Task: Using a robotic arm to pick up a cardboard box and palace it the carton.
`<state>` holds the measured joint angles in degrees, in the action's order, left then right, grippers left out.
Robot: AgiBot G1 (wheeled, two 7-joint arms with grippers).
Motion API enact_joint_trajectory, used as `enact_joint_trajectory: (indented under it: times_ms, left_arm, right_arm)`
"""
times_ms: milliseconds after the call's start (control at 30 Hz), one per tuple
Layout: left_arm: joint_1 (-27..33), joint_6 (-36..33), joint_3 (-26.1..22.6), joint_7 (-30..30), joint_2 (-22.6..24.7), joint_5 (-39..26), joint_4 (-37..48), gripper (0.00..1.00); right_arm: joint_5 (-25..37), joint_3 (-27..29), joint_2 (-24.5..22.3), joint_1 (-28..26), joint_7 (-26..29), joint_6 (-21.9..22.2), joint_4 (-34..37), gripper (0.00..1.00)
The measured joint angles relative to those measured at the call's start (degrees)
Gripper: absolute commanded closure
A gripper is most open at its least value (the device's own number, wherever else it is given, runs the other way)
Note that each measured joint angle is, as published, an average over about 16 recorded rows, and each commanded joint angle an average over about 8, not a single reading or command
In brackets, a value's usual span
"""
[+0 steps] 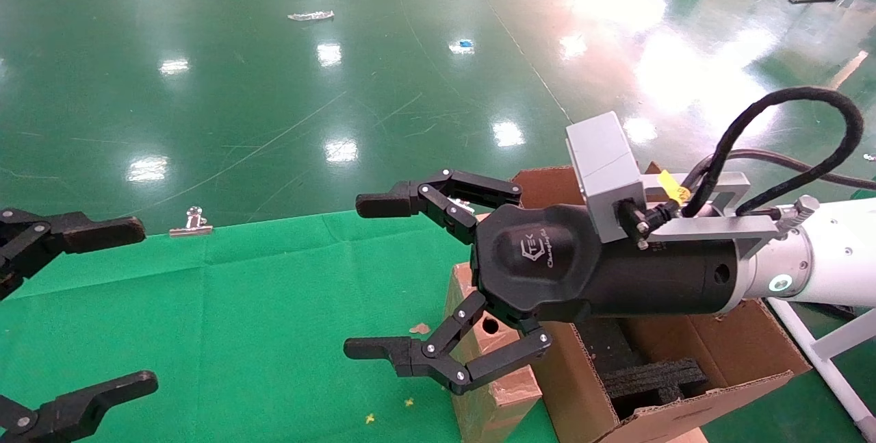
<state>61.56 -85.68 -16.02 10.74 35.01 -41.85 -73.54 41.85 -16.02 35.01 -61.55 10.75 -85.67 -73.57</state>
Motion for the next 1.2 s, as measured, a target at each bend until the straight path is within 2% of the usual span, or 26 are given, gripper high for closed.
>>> enact_joint_trajectory:
  times_ms: [433, 667, 900, 1200]
  left_arm:
    - [0.0, 0.0, 0.0, 0.0, 0.0, 0.0, 0.0, 0.00]
    - [0.0, 0.0, 0.0, 0.0, 0.0, 0.0, 0.0, 0.00]
    - [0.0, 0.0, -0.1, 0.0, 0.0, 0.0, 0.0, 0.00]
    - [0.0, 0.0, -0.1, -0.1, 0.0, 0.0, 0.1, 0.00]
  right_arm:
    - [0.2, -0.1, 0.0, 0.0, 0.1, 0.0, -0.1, 0.00]
    - [3.2, -1.8, 0.2, -1.2, 1.8, 0.2, -1.2, 0.00]
    - [11.9, -6.9, 1.9, -5.8, 6.7, -0.3, -2.8, 0.00]
    - [29.3, -19.1, 7.4, -17.6, 16.1, -3.0, -3.9, 0.00]
